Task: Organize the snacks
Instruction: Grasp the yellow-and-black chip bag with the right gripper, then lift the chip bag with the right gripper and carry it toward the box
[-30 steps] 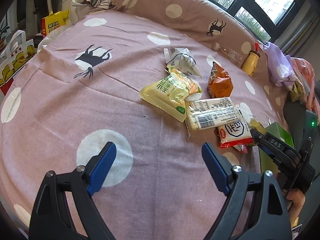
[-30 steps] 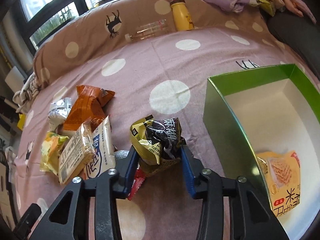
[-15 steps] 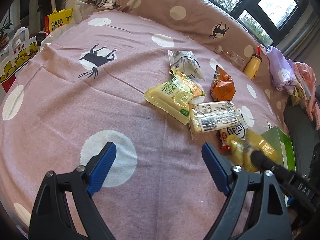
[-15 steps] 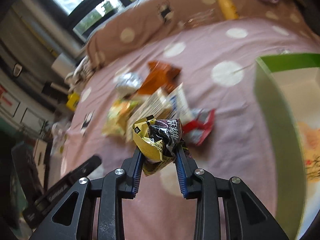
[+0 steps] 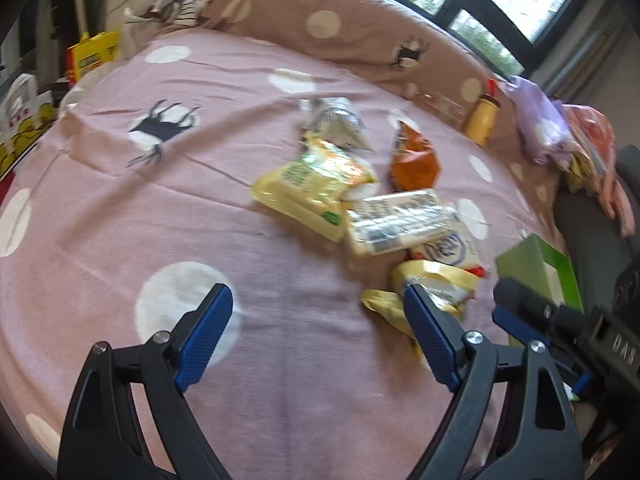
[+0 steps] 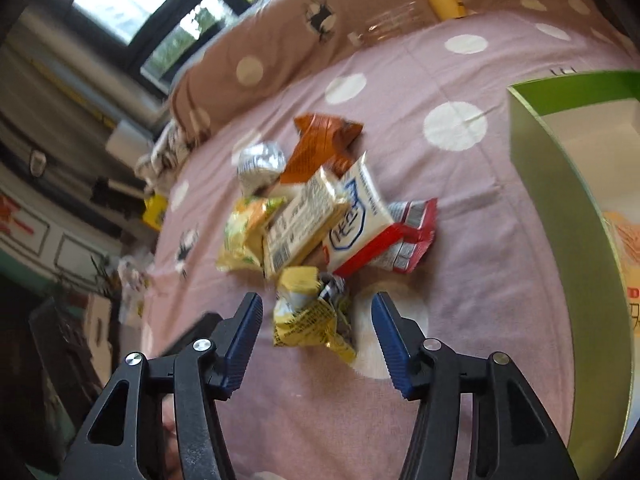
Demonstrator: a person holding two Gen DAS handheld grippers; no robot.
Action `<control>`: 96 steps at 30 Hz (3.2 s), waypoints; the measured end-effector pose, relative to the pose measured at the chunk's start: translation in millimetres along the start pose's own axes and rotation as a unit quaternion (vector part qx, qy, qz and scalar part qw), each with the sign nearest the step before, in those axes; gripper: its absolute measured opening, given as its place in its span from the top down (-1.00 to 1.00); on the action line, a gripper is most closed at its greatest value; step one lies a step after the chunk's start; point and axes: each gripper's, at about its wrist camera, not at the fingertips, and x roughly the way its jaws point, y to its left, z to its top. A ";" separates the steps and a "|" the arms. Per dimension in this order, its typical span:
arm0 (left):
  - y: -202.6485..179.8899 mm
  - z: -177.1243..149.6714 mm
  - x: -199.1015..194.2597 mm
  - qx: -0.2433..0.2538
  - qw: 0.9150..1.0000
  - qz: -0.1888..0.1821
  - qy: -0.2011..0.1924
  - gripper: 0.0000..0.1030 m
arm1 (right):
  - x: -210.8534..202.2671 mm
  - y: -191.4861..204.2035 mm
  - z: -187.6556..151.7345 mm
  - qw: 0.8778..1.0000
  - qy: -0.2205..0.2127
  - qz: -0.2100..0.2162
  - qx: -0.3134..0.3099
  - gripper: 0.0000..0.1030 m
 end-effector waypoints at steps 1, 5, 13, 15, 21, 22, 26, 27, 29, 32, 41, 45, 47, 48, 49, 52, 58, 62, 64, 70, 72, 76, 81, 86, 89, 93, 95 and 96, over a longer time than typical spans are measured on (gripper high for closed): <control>-5.4 -1.5 0.3 0.007 1.000 -0.012 0.002 -0.70 | -1.4 -2.0 1.3 1.000 -0.003 0.008 0.006 -0.12; -25.2 -8.0 5.2 0.035 0.999 -0.033 0.011 -0.70 | 4.6 -6.4 4.1 1.000 0.010 0.017 0.017 -0.12; -52.2 -20.9 25.5 0.066 0.993 -0.079 0.050 -0.70 | 22.1 -7.7 8.8 0.999 0.035 0.027 0.022 -0.13; -53.8 -22.8 30.2 0.065 0.993 -0.087 0.056 -0.67 | 26.5 -8.1 8.9 0.999 0.040 0.025 0.025 -0.13; -50.3 -23.6 43.9 0.041 0.990 -0.114 0.077 -0.59 | 42.0 -10.5 9.4 0.997 0.062 0.021 0.028 -0.13; -50.7 -23.7 44.9 0.042 0.990 -0.114 0.077 -0.57 | 44.3 -10.5 9.7 0.997 0.066 0.022 0.025 -0.13; -51.0 -23.7 48.2 0.046 0.990 -0.109 0.074 -0.34 | 57.9 -9.8 8.0 0.996 0.087 0.024 0.021 -0.13; -51.2 -23.6 47.9 0.047 0.990 -0.110 0.071 -0.24 | 61.9 -9.8 7.1 0.995 0.095 0.023 0.021 -0.13; -50.0 -23.0 50.1 0.044 0.990 -0.113 0.074 -0.16 | 66.8 -8.7 6.0 0.994 0.100 0.026 0.021 -0.13; -49.0 -23.5 49.3 0.043 0.989 -0.123 0.075 0.04 | 66.9 -7.7 4.6 0.995 0.094 0.029 0.017 -0.06; -56.3 -23.7 33.1 0.057 0.988 -0.138 0.047 0.24 | 46.4 3.9 0.6 0.998 0.057 0.038 -0.010 0.04; -61.8 -23.8 20.9 0.074 0.986 -0.146 0.021 0.24 | 28.7 8.8 -1.8 0.998 0.025 0.045 -0.022 0.04; -64.0 -24.1 15.1 0.082 0.985 -0.150 0.009 0.24 | 22.0 12.8 -2.5 0.999 0.011 0.046 -0.027 0.04; -65.3 -24.4 12.4 0.085 0.985 -0.152 0.004 0.24 | 17.8 14.8 -2.8 0.998 0.003 0.046 -0.030 0.04; -66.5 -24.6 8.8 0.090 0.984 -0.155 -0.004 0.24 | 15.2 16.7 -2.8 0.998 -0.003 0.046 -0.032 0.03; -69.8 -23.3 2.0 0.097 0.983 -0.156 -0.021 0.24 | 6.9 21.7 -2.4 0.997 -0.022 0.054 -0.041 0.03; -72.8 -22.0 -5.1 0.106 0.981 -0.158 -0.040 0.24 | -3.9 30.4 -5.1 0.996 -0.047 0.043 -0.063 0.03; -73.5 -22.6 -11.1 0.110 0.980 -0.159 -0.051 0.25 | -10.7 34.6 -8.4 0.995 -0.061 0.040 -0.072 0.03; -74.0 -22.3 -14.3 0.114 0.978 -0.162 -0.058 0.25 | -15.0 35.9 -9.2 0.994 -0.069 0.041 -0.077 0.03; -78.7 -22.8 -25.2 0.123 0.974 -0.172 -0.077 0.26 | -27.6 41.0 -12.1 0.992 -0.090 0.041 -0.083 0.03; -80.6 -22.9 -29.0 0.126 0.973 -0.174 -0.084 0.26 | -32.8 42.8 -12.7 0.991 -0.099 0.043 -0.086 0.03; -84.2 -23.6 -35.6 0.133 0.970 -0.178 -0.096 0.26 | -42.0 45.7 -14.3 0.989 -0.112 0.044 -0.089 0.03; -89.3 -23.9 -40.8 0.140 0.968 -0.182 -0.105 0.26 | -51.7 46.2 -14.5 0.987 -0.126 0.046 -0.090 0.03; -96.9 -24.9 -45.0 0.148 0.965 -0.188 -0.111 0.27 | -60.1 44.8 -15.7 0.985 -0.138 0.044 -0.088 0.03; -101.7 -25.6 -47.6 0.153 0.963 -0.192 -0.114 0.27 | -66.0 43.6 -16.9 0.985 -0.145 0.043 -0.087 0.03; -107.3 -25.3 -49.6 0.160 0.960 -0.195 -0.117 0.27 | -71.8 39.8 -15.2 0.983 -0.154 0.044 -0.085 0.03; -110.1 -25.5 -49.4 0.163 0.959 -0.198 -0.117 0.27 | -74.9 38.2 -14.4 0.983 -0.157 0.041 -0.084 0.03; -111.1 -25.1 -48.8 0.164 0.959 -0.199 -0.117 0.27 | -76.1 37.1 -14.3 0.983 -0.158 0.040 -0.084 0.03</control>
